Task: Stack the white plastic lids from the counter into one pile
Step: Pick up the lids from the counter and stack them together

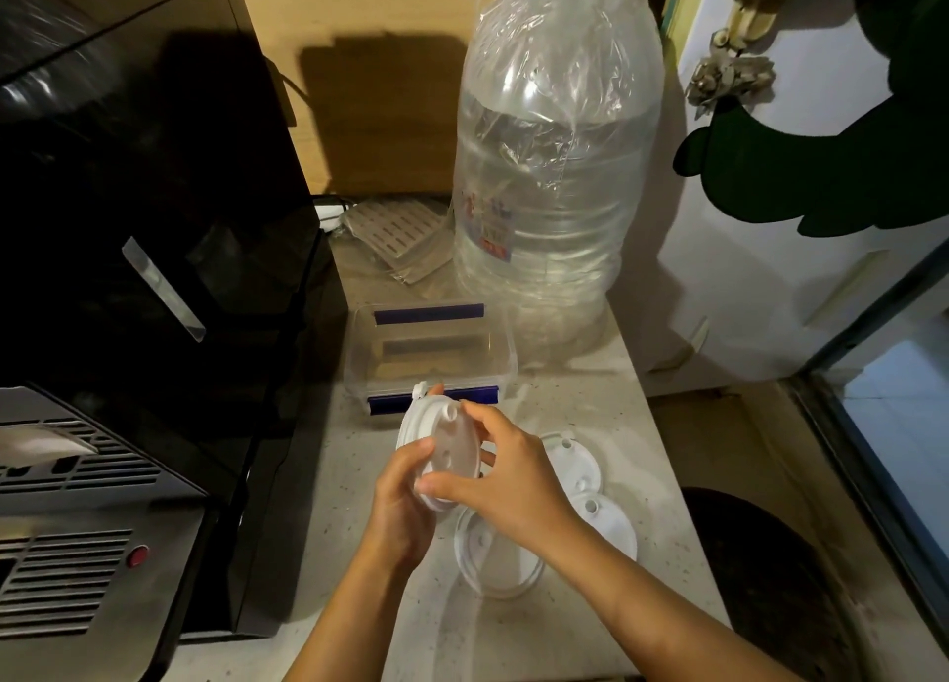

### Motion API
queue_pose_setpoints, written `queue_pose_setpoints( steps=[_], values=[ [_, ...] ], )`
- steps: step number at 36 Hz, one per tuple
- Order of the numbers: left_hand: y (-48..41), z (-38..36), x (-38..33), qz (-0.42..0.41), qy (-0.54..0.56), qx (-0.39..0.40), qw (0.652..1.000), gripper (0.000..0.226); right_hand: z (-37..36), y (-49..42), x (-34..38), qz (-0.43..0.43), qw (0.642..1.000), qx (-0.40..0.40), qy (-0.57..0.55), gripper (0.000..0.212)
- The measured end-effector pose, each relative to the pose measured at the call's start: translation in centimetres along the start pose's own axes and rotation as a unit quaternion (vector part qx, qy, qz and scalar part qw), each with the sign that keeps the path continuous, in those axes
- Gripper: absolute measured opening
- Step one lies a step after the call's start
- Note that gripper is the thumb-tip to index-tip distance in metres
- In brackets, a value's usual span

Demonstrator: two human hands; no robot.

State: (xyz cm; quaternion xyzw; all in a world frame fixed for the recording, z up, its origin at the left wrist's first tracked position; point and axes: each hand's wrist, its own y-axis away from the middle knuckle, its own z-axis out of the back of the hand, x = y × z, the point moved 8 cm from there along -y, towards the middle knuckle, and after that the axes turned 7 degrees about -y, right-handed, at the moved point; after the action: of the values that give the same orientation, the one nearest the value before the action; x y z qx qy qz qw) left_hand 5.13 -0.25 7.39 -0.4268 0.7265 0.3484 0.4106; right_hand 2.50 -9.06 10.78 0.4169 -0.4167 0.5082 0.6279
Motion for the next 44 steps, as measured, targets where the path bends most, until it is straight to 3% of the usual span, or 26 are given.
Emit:
queue_pose_setpoints(
  steps=[3,7,11,18,30,34,38,44],
  values=[
    [0.2,0.4,0.7,0.016,-0.022,-0.012,1.000,0.036,-0.3,-0.1,-0.7,0.002,0.999,0.033,0.012,0.073],
    [0.5,0.7,1.2,0.036,-0.029,-0.023,0.999,0.035,0.5,-0.5,-2.5,-0.029,0.996,0.081,0.010,0.080],
    [0.9,1.1,1.3,0.042,-0.004,-0.048,0.998,0.048,4.7,-1.2,-5.1,-0.060,0.995,0.027,0.070,0.082],
    [1.6,2.1,2.4,0.059,-0.009,-0.075,0.995,0.044,10.0,0.6,-11.1,-0.161,0.968,-0.008,0.192,0.098],
    [1.6,1.2,4.6,0.109,0.014,-0.059,0.992,0.055,7.1,6.1,-14.1,-0.179,0.944,-0.033,0.276,0.105],
    [1.4,0.7,5.0,0.114,0.012,-0.058,0.992,0.042,6.7,6.3,-14.3,-0.178,0.938,-0.033,0.294,0.104],
    [1.2,0.2,5.3,0.113,0.000,-0.040,0.993,0.056,6.6,6.2,-14.4,-0.178,0.939,-0.038,0.292,0.098],
    [0.9,0.2,5.8,0.127,0.009,-0.040,0.991,0.035,6.6,6.1,-14.3,-0.167,0.944,-0.055,0.281,0.085]
  ],
)
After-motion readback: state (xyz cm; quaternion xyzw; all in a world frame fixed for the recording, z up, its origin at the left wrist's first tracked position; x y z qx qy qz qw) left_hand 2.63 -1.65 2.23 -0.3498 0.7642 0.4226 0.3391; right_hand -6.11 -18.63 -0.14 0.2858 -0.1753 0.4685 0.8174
